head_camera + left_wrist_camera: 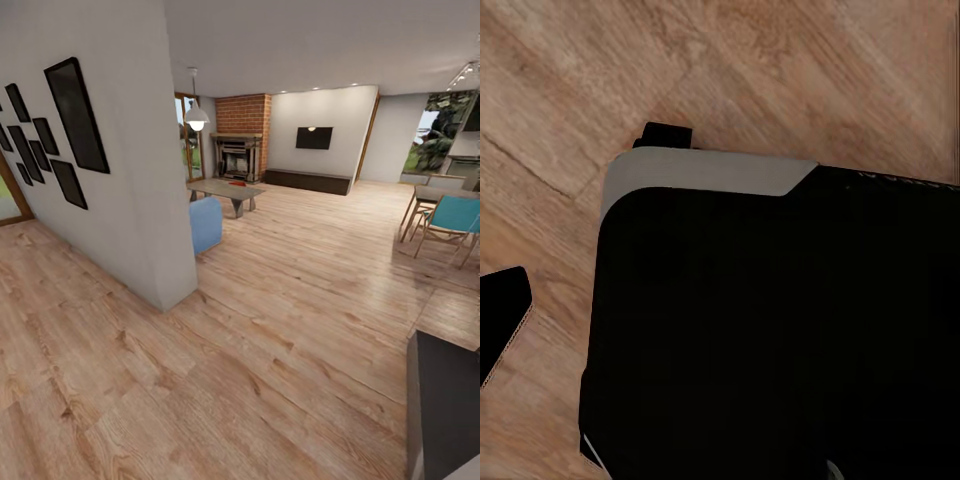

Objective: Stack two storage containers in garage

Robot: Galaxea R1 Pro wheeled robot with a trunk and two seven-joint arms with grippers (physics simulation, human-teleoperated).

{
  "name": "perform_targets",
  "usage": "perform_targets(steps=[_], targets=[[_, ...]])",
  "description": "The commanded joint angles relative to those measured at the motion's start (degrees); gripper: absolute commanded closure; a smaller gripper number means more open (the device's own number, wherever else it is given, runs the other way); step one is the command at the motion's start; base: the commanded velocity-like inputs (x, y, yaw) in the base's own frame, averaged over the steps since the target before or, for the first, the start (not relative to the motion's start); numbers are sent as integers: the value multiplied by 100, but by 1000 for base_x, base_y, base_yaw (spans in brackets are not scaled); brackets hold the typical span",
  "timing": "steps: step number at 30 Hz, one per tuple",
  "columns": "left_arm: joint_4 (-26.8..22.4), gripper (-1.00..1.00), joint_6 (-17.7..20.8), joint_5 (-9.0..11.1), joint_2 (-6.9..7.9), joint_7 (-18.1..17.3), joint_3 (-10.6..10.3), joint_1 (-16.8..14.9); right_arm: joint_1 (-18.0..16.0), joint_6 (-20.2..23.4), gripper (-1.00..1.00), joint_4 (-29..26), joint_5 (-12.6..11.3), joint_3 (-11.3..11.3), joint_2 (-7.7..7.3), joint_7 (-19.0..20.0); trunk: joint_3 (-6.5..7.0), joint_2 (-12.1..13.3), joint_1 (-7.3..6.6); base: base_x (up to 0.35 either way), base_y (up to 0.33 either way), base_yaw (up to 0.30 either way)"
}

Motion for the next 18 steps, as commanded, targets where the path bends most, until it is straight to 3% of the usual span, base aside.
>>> perform_targets(steps=[1,18], targets=[[4,-100,-7,44,0,-7,-4,-2,-7,-24,-100,17,-43,46,5,-5,-6,-3,3,323,0,-85],[4,-100,-7,49,0,-7,-4,-2,-7,-8,-100,17,-43,49,11,-5,-6,-3,3,323,0,-8]])
